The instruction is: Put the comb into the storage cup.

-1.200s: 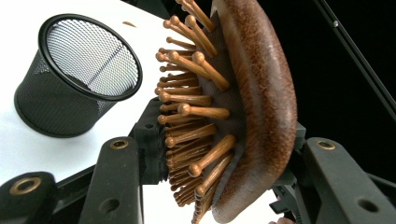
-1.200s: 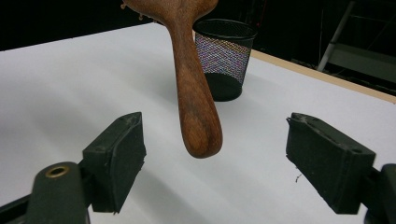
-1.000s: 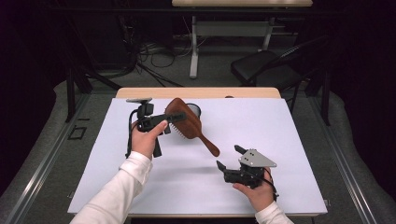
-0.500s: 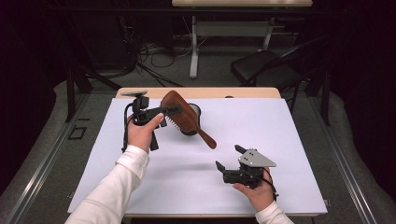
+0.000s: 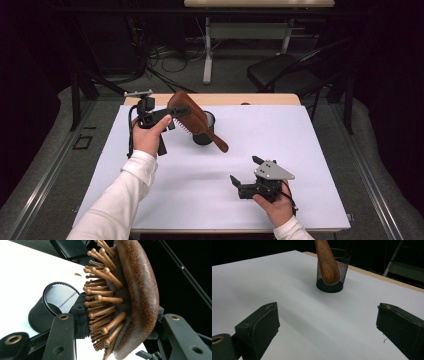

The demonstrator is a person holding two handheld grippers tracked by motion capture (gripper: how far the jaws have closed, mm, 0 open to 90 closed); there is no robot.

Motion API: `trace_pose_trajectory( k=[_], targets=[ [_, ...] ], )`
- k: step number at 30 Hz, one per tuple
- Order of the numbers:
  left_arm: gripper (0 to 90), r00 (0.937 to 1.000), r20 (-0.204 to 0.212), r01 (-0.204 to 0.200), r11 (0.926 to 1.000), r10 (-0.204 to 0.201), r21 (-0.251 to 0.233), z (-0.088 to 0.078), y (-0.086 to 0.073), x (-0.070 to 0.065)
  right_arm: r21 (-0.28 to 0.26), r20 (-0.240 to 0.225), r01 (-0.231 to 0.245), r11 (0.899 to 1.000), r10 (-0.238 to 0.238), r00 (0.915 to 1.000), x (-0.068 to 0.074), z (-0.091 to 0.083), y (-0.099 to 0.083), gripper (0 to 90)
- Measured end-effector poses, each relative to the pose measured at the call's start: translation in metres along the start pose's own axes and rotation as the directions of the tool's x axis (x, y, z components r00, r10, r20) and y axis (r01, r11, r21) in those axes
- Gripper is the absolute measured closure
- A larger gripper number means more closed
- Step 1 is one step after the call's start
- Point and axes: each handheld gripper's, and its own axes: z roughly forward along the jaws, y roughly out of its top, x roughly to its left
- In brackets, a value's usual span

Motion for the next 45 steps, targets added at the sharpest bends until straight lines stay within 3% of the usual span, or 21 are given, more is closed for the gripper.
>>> trace_pose_trajectory(
  k=[25, 45],
  targets=[
    [50.7, 0.9985, -0.055, 0.001, 0.9974, -0.005, -0.072, -0.012, 0.026, 0.000, 0.005, -0.008, -0.008, 1.000, 0.008, 0.9999, -0.002, -0.001, 0.000, 0.0],
    [50.5, 0.9955, -0.092, 0.014, 0.9928, -0.025, -0.119, -0.017, 0.035, 0.008, 0.018, 0.000, 0.000, 1.000, 0.000, 1.0000, -0.001, 0.001, -0.002, 0.0]
  ],
)
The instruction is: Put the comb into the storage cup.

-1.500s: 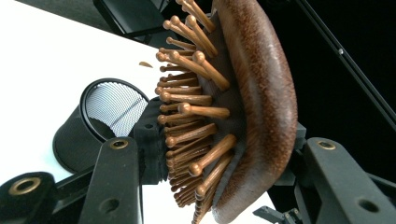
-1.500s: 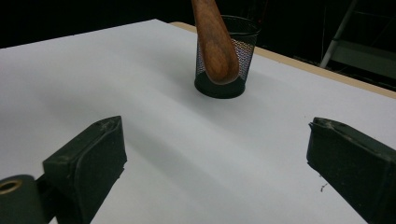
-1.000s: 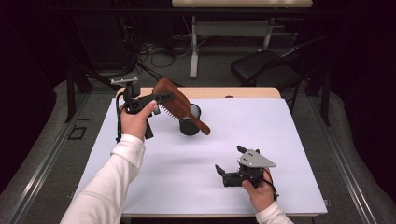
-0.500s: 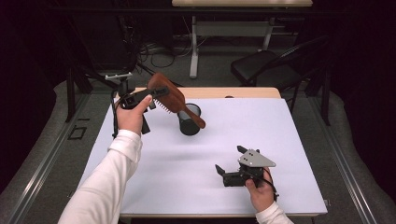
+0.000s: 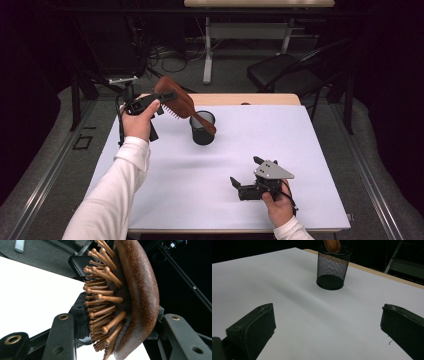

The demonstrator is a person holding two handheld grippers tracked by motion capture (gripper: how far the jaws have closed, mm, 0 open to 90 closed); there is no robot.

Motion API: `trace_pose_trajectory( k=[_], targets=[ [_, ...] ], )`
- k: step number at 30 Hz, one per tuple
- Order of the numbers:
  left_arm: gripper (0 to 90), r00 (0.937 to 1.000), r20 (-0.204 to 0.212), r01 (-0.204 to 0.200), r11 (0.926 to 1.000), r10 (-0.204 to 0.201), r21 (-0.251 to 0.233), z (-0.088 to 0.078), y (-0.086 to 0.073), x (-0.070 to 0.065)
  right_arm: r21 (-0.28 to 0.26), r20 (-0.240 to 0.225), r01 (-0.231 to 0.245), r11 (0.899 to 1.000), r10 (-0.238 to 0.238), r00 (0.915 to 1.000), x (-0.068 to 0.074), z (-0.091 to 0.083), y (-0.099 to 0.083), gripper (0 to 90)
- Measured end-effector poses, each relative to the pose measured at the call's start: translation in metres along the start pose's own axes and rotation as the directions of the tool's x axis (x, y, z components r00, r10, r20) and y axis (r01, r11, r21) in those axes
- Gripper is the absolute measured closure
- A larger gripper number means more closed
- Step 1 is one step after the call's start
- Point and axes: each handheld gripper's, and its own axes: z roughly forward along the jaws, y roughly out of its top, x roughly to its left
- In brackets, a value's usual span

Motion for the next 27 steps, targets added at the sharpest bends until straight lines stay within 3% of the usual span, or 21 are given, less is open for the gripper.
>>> trace_pose_trajectory(
  k=[27],
  targets=[
    [50.3, 0.9986, -0.052, -0.005, 0.9986, 0.002, -0.052, 0.003, 0.013, 0.006, 0.009, -0.004, -0.004, 1.000, 0.004, 1.0000, 0.000, 0.002, -0.001, 0.0]
  ],
)
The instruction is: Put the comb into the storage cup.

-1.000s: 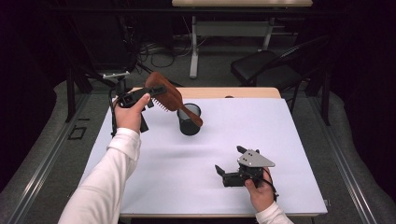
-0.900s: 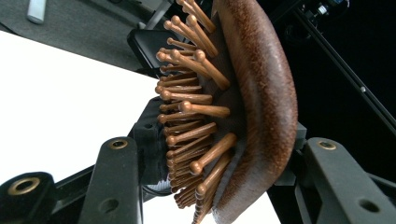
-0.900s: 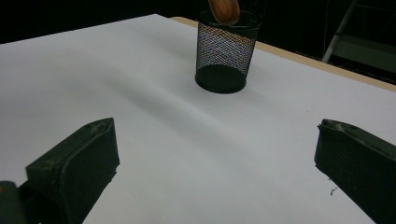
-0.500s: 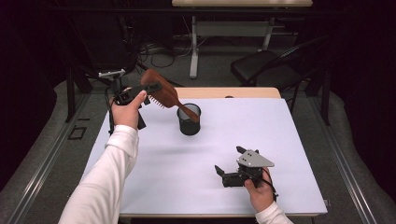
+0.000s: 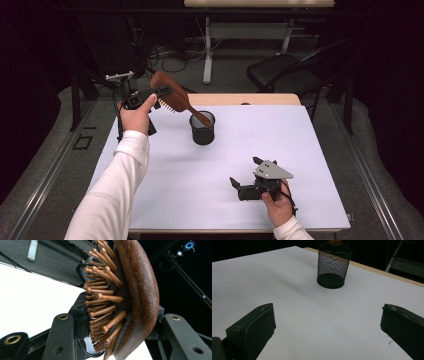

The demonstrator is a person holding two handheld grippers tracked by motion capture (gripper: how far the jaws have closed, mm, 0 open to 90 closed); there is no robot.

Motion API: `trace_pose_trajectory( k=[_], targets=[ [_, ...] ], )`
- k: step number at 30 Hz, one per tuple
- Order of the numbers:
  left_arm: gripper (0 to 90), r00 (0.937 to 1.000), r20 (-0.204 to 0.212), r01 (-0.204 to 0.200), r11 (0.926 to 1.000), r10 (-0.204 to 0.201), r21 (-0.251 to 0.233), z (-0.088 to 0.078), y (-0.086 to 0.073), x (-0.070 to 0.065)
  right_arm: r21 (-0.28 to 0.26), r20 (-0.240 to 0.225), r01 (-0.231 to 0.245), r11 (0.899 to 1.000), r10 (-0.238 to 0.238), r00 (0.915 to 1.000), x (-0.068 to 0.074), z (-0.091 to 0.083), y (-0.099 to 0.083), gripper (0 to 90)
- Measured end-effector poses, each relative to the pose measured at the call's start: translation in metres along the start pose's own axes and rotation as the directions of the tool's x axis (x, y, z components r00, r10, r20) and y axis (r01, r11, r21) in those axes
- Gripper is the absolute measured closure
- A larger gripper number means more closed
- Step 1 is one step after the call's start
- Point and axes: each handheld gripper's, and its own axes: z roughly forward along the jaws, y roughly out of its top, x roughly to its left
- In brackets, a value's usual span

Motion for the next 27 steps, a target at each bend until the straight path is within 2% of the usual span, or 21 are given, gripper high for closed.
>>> trace_pose_trajectory(
  k=[13, 27],
  targets=[
    [50.3, 0.9988, -0.046, -0.021, 0.9995, 0.020, -0.022, 0.007, -0.001, 0.002, 0.005, -0.006, 0.003, 1.000, -0.003, 1.0000, 0.000, 0.000, -0.001, 0.0],
    [50.3, 0.9971, -0.072, -0.025, 0.9994, 0.024, -0.024, 0.017, -0.005, 0.001, 0.003, -0.010, 0.004, 1.000, -0.004, 0.9999, 0.000, 0.001, -0.001, 0.0]
  ],
)
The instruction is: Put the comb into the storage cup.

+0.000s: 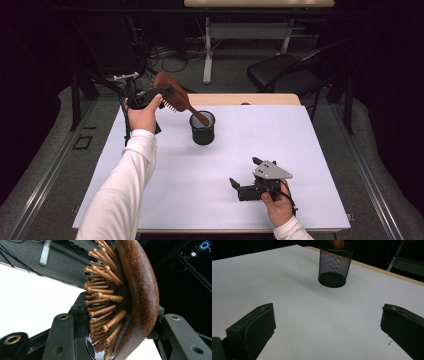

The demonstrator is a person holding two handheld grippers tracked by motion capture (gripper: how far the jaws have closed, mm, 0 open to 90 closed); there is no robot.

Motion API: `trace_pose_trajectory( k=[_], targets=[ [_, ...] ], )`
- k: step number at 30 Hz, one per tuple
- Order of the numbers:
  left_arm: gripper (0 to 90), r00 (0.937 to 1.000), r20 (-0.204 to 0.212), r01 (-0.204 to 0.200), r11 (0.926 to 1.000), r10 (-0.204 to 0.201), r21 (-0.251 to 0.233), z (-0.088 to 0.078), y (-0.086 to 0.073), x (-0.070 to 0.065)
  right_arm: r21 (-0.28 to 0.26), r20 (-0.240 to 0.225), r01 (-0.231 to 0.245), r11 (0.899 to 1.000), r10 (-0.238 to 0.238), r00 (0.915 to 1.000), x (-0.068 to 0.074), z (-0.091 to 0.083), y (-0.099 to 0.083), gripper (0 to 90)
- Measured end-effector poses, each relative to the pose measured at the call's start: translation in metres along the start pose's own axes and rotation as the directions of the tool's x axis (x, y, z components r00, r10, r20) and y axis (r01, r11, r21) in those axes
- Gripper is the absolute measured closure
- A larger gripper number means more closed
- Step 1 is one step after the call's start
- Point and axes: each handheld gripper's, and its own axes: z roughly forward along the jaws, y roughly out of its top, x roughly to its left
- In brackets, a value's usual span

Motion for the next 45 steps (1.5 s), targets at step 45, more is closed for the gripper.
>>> trace_pose_trajectory(
  k=[45],
  targets=[
    [50.4, 0.9979, -0.057, -0.030, 0.9995, 0.029, -0.007, 0.027, -0.023, 0.007, 0.011, -0.010, 0.005, 1.000, -0.005, 0.9999, 0.000, 0.001, -0.001, 0.0]
  ],
)
